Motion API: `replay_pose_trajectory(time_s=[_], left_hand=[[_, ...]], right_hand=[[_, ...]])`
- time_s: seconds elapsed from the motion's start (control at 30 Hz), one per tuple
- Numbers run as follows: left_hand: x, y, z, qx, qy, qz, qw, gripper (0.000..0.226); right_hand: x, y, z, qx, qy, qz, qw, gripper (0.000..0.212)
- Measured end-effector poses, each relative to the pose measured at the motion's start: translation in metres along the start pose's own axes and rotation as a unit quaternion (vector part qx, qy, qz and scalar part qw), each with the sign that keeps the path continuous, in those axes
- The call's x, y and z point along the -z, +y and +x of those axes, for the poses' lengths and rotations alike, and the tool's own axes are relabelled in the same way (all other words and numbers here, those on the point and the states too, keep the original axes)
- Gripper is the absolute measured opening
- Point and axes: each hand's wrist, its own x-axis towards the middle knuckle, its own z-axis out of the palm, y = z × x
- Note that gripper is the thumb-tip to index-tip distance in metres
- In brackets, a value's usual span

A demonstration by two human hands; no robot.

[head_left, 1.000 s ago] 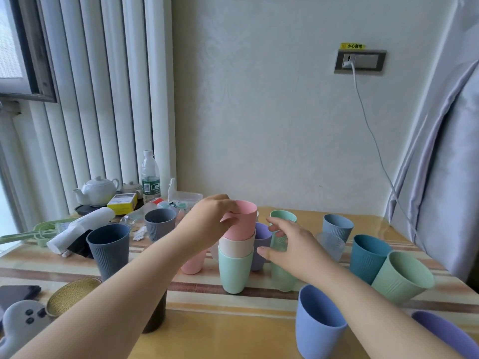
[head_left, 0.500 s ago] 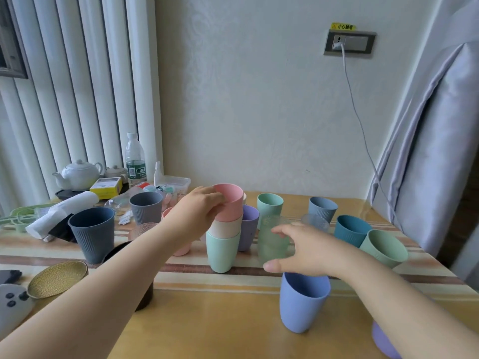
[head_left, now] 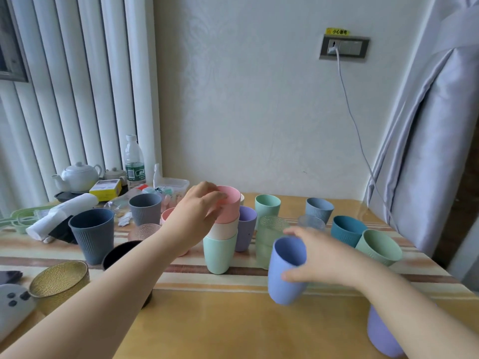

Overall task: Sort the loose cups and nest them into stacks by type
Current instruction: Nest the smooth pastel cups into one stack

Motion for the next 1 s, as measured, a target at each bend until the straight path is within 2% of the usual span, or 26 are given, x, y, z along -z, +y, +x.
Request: replay_pose_trajectory(time_s=[0.1, 0.2, 0.3, 0.43, 0.63, 0.8, 1.0], left_hand=[[0.001, -0.001, -0.006, 0.054, 0.022, -0.018, 0.998, 0.049], [0.002, -0.005, -0.012, 0.116, 0.014, -0.022, 0.993, 0.061], [0.002, -0.009, -0.014, 0.177, -0.015, -0.011, 0.984, 0.072], [-0.001, -0.012, -0.012, 0.237, -0.056, -0.049, 0.969, 0.083], [-0.004, 0.001, -0.006, 0.234, -0.048, -0.134, 0.962, 0.073], [-0.007, -0.004, 0.001, 0.26, -0.021, -0.245, 0.934, 0.058], [-0.01, -0.012, 0.009, 0.231, -0.03, -0.257, 0.938, 0.049]], right_hand=[[0.034, -0.017, 0.013, 0.029, 0.105, 0.099, 0.989, 0.077], [0.068, -0.043, 0.025, 0.095, 0.224, 0.187, 0.952, 0.069], [0.084, -0.071, 0.044, 0.13, 0.277, 0.239, 0.922, 0.07], [0.072, -0.098, 0.076, 0.131, 0.228, 0.201, 0.944, 0.078], [0.035, -0.107, 0.101, 0.096, 0.09, 0.145, 0.981, 0.086], [0.028, -0.104, 0.104, 0.098, 0.097, 0.155, 0.978, 0.085], [0.034, -0.099, 0.11, 0.094, 0.099, 0.158, 0.978, 0.084]])
